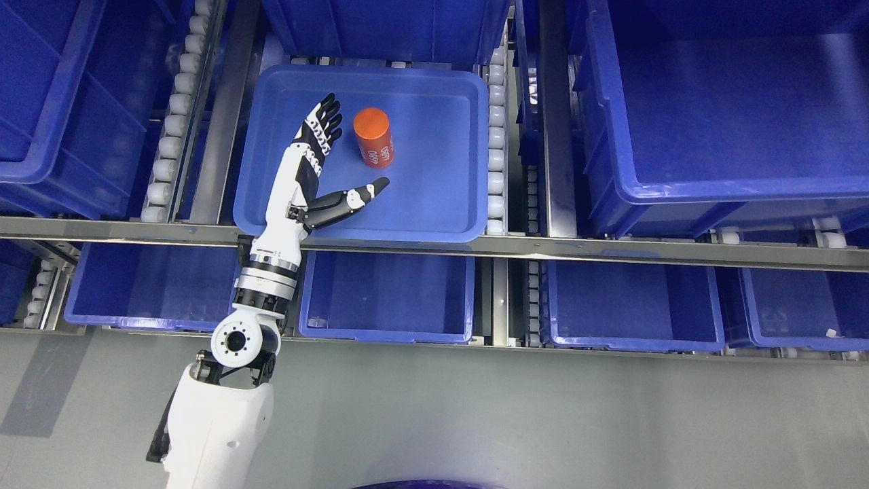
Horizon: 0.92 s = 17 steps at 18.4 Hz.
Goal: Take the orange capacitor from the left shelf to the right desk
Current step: 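Reach the left hand toward the orange capacitor in the blue tray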
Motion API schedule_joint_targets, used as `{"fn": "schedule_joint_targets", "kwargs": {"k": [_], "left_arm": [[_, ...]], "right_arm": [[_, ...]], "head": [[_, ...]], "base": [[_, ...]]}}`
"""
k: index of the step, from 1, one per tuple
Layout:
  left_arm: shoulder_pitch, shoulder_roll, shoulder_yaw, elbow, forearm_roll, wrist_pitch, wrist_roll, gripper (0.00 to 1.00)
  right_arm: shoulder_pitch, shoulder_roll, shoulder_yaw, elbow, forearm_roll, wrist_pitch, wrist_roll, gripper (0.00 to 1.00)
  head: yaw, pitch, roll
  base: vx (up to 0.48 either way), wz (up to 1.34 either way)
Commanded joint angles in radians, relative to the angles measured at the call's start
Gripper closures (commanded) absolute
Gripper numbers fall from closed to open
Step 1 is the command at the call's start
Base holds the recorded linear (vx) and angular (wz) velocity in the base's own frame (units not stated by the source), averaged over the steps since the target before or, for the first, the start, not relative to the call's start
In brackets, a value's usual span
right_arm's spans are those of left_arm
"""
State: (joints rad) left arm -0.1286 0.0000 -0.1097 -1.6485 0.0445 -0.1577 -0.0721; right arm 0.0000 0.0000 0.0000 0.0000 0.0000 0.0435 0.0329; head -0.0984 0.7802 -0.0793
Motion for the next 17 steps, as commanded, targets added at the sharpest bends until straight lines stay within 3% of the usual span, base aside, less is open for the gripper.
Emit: {"fn": "schedule_joint_targets", "kwargs": {"k": [1, 7, 12, 17], "left_arm": [[0.003, 0.017, 0.021, -0.004, 0.000, 0.000, 0.000, 0.00], [-0.012, 0.017, 0.019, 0.013, -0.002, 0.013, -0.002, 0.00], [-0.132, 0.029, 0.010, 0.189, -0.006, 0.015, -0.040, 0.00], [-0.180, 0.029, -0.019, 0.274, -0.026, 0.015, -0.087, 0.02]], "right_arm": [[0.002, -0.017, -0.011, -0.034, 0.000, 0.001, -0.001, 0.00], [0.002, -0.017, -0.011, -0.034, 0.000, 0.000, -0.001, 0.00], [0.002, -0.017, -0.011, -0.034, 0.000, 0.000, -0.001, 0.00], [0.002, -0.017, -0.011, -0.034, 0.000, 0.001, -0.001, 0.00]], "head": [[0.0000, 0.000, 0.000], [0.0000, 0.000, 0.000], [0.0000, 0.000, 0.000], [0.0000, 0.000, 0.000]], "base": [[0.000, 0.00], [0.000, 0.00], [0.000, 0.00], [0.000, 0.00]]}}
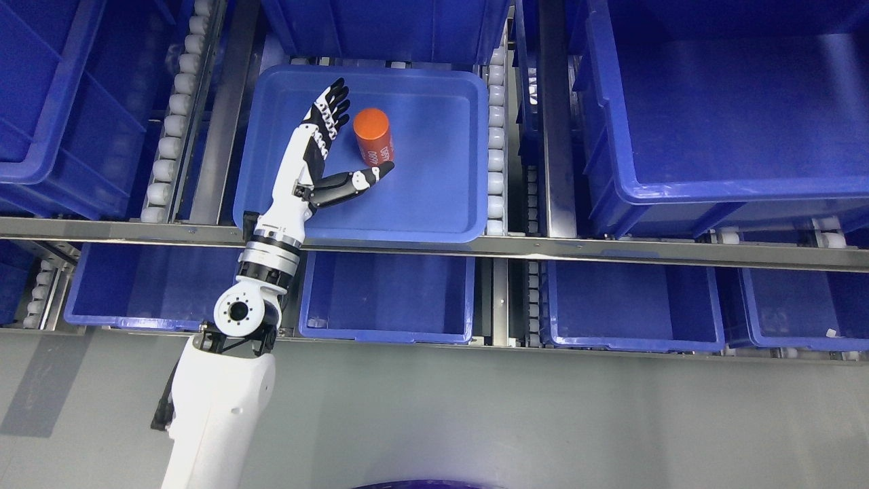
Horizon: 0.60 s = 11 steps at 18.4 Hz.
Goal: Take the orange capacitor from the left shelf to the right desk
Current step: 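Reach the left hand toward the orange capacitor in the blue tray, then close the left hand fingers around the orange capacitor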
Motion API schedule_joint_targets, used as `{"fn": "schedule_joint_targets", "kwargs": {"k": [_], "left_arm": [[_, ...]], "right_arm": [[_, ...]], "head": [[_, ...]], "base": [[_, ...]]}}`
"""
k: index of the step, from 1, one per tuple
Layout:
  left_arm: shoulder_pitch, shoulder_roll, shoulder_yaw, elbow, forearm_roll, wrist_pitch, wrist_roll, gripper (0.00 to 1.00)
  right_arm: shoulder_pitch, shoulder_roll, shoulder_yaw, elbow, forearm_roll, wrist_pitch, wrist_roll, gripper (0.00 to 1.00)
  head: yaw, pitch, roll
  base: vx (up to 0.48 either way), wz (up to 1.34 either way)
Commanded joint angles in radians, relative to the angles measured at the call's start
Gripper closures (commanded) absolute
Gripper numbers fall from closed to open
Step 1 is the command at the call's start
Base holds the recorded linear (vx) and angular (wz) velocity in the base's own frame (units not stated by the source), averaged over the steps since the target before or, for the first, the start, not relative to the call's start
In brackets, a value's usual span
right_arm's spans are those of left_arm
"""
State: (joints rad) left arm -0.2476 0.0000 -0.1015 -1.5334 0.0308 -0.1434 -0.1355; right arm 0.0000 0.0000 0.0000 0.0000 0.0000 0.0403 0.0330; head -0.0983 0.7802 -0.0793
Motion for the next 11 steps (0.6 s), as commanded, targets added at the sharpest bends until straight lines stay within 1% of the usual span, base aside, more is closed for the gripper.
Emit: {"fn": "schedule_joint_targets", "kwargs": {"k": [1, 4, 5, 8, 10, 11], "left_arm": [[-0.061, 0.028, -0.036, 0.174, -0.023, 0.001, -0.024, 0.03], [-0.061, 0.028, -0.040, 0.184, -0.031, -0.001, -0.027, 0.08], [-0.059, 0.028, -0.037, 0.185, -0.031, -0.005, -0.027, 0.14], [-0.059, 0.028, -0.027, 0.188, -0.031, -0.012, -0.027, 0.24], [-0.059, 0.025, -0.020, 0.194, -0.029, -0.027, -0.027, 0.35], [-0.059, 0.022, -0.012, 0.194, -0.029, -0.054, -0.027, 0.44]], "right_arm": [[0.002, -0.017, -0.011, -0.034, 0.000, 0.004, -0.001, 0.00], [0.002, -0.017, -0.011, -0.034, 0.000, 0.003, -0.001, 0.00], [0.002, -0.017, -0.011, -0.034, 0.000, 0.003, -0.001, 0.00], [0.002, -0.017, -0.011, -0.034, 0.000, 0.004, -0.001, 0.00], [0.002, -0.017, -0.011, -0.034, 0.000, 0.003, -0.001, 0.00], [0.002, -0.017, -0.011, -0.034, 0.000, 0.004, -0.001, 0.00]], "head": [[0.0000, 0.000, 0.000], [0.0000, 0.000, 0.000], [0.0000, 0.000, 0.000], [0.0000, 0.000, 0.000], [0.0000, 0.000, 0.000], [0.0000, 0.000, 0.000]], "base": [[0.000, 0.00], [0.000, 0.00], [0.000, 0.00], [0.000, 0.00], [0.000, 0.00], [0.000, 0.00]]}}
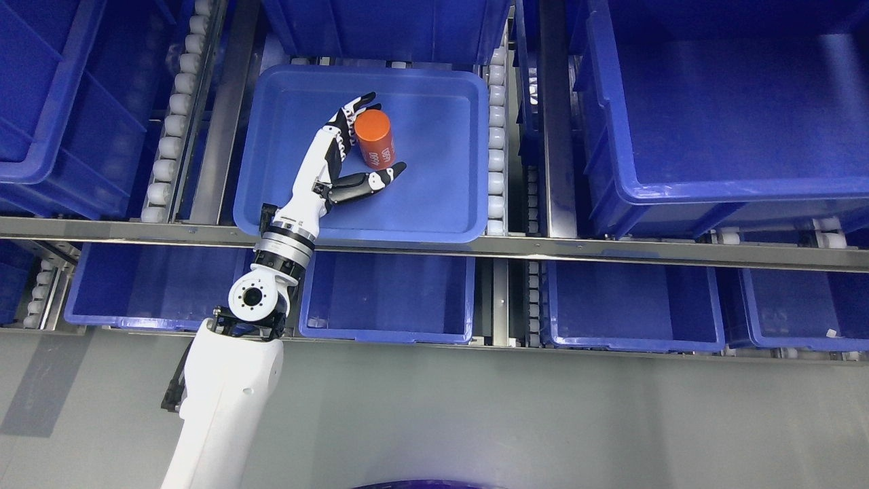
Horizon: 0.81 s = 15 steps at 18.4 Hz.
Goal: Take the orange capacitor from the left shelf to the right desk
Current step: 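Close the left hand fingers around the orange capacitor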
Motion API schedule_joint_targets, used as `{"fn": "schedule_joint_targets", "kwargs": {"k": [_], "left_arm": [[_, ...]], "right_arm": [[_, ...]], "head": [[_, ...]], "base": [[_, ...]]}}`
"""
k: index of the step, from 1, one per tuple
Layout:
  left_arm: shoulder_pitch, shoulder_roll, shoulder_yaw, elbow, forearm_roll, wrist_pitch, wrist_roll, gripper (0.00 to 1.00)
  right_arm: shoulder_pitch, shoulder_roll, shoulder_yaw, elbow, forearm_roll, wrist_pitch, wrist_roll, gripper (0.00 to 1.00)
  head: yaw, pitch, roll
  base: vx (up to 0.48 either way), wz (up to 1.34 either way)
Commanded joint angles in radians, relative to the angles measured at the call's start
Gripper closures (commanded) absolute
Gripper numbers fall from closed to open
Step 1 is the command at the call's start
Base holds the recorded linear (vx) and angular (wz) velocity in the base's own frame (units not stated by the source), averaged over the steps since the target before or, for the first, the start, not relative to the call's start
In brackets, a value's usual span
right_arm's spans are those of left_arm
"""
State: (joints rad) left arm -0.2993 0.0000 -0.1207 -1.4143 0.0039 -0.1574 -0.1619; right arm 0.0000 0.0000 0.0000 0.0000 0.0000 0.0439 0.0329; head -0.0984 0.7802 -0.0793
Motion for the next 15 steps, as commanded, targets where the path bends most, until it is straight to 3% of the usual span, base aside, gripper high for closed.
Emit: {"fn": "schedule_joint_targets", "kwargs": {"k": [1, 3, 7, 9, 13, 15], "left_arm": [[-0.008, 0.017, 0.018, 0.077, -0.002, -0.071, -0.001, 0.54], [-0.008, 0.017, 0.024, 0.096, 0.001, -0.119, -0.001, 0.69], [-0.004, 0.017, 0.024, 0.098, 0.004, -0.126, -0.001, 0.81], [0.000, 0.017, 0.026, 0.098, 0.007, -0.164, -0.001, 1.00], [-0.007, 0.017, 0.023, 0.066, 0.034, -0.212, 0.001, 1.00], [-0.032, 0.017, 0.021, -0.020, 0.062, -0.214, -0.001, 1.00]], "right_arm": [[0.002, -0.017, -0.011, -0.034, 0.000, -0.001, -0.001, 0.00], [0.002, -0.017, -0.011, -0.034, 0.000, -0.001, -0.001, 0.00], [0.002, -0.017, -0.011, -0.034, 0.000, -0.001, -0.001, 0.00], [0.002, -0.017, -0.011, -0.034, 0.000, 0.001, -0.001, 0.00], [0.002, -0.017, -0.011, -0.034, 0.000, 0.001, -0.001, 0.00], [0.002, -0.017, -0.011, -0.034, 0.000, 0.001, -0.001, 0.00]], "head": [[0.0000, 0.000, 0.000], [0.0000, 0.000, 0.000], [0.0000, 0.000, 0.000], [0.0000, 0.000, 0.000], [0.0000, 0.000, 0.000], [0.0000, 0.000, 0.000]], "base": [[0.000, 0.00], [0.000, 0.00], [0.000, 0.00], [0.000, 0.00], [0.000, 0.00], [0.000, 0.00]]}}
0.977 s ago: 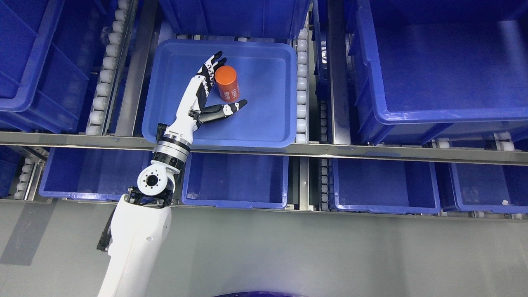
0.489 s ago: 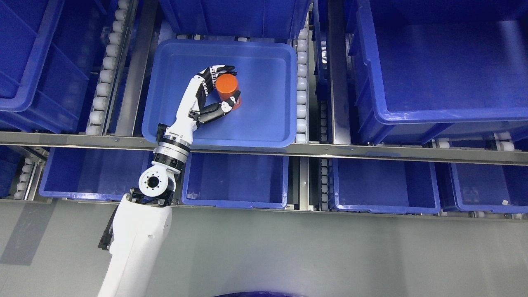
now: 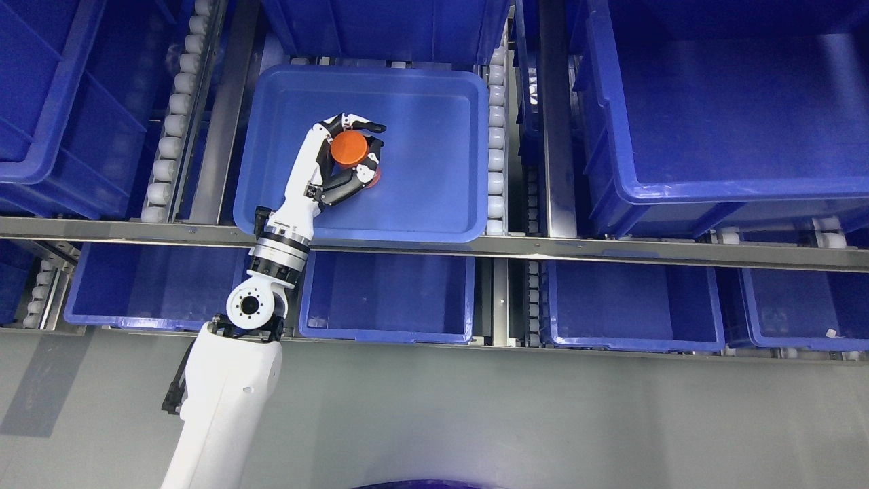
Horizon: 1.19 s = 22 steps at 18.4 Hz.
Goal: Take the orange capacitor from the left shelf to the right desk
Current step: 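Close the left hand fingers around the orange capacitor, then lift the orange capacitor up out of the blue tray, then hold the capacitor in the left hand while turning toward the steel table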
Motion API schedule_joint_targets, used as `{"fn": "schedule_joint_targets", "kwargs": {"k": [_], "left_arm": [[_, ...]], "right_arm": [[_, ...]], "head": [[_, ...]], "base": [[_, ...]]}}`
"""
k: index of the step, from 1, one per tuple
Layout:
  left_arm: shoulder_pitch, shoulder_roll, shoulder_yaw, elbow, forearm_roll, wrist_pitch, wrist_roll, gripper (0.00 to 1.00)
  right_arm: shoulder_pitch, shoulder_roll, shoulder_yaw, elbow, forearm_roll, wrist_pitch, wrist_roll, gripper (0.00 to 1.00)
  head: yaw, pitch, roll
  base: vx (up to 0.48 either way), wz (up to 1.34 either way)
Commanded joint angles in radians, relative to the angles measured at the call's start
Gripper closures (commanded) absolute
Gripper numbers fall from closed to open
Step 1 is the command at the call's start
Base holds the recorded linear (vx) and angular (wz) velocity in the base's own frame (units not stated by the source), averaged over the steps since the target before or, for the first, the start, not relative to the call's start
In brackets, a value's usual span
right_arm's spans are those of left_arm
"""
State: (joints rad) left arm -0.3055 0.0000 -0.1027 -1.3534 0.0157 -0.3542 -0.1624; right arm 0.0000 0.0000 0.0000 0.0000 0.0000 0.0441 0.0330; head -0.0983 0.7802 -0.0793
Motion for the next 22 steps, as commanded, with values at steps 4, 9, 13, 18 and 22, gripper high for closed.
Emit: {"fn": "schedule_joint_targets", "kwargs": {"k": [4, 9, 13, 18, 22], "left_arm": [[-0.086, 0.017, 0.000, -0.170, 0.058, -0.014, -0.002, 1.00], [-0.086, 0.017, 0.001, -0.199, 0.058, -0.015, -0.002, 0.99], [-0.084, 0.017, 0.006, -0.216, 0.058, -0.035, 0.000, 0.98], [-0.035, 0.017, 0.003, -0.233, 0.058, -0.055, 0.000, 0.99], [0.035, 0.017, -0.020, -0.274, 0.059, -0.090, -0.003, 0.98]], "right_arm": [[0.002, -0.017, -0.011, -0.034, 0.000, 0.000, -0.001, 0.00], [0.002, -0.017, -0.011, -0.034, 0.000, -0.001, -0.001, 0.00], [0.002, -0.017, -0.011, -0.034, 0.000, 0.000, -0.001, 0.00], [0.002, -0.017, -0.011, -0.034, 0.000, 0.000, -0.001, 0.00], [0.002, -0.017, -0.011, -0.034, 0.000, 0.000, -0.001, 0.00]], "head": [[0.0000, 0.000, 0.000], [0.0000, 0.000, 0.000], [0.0000, 0.000, 0.000], [0.0000, 0.000, 0.000], [0.0000, 0.000, 0.000]], "base": [[0.000, 0.00], [0.000, 0.00], [0.000, 0.00], [-0.014, -0.03], [-0.064, -0.10]]}}
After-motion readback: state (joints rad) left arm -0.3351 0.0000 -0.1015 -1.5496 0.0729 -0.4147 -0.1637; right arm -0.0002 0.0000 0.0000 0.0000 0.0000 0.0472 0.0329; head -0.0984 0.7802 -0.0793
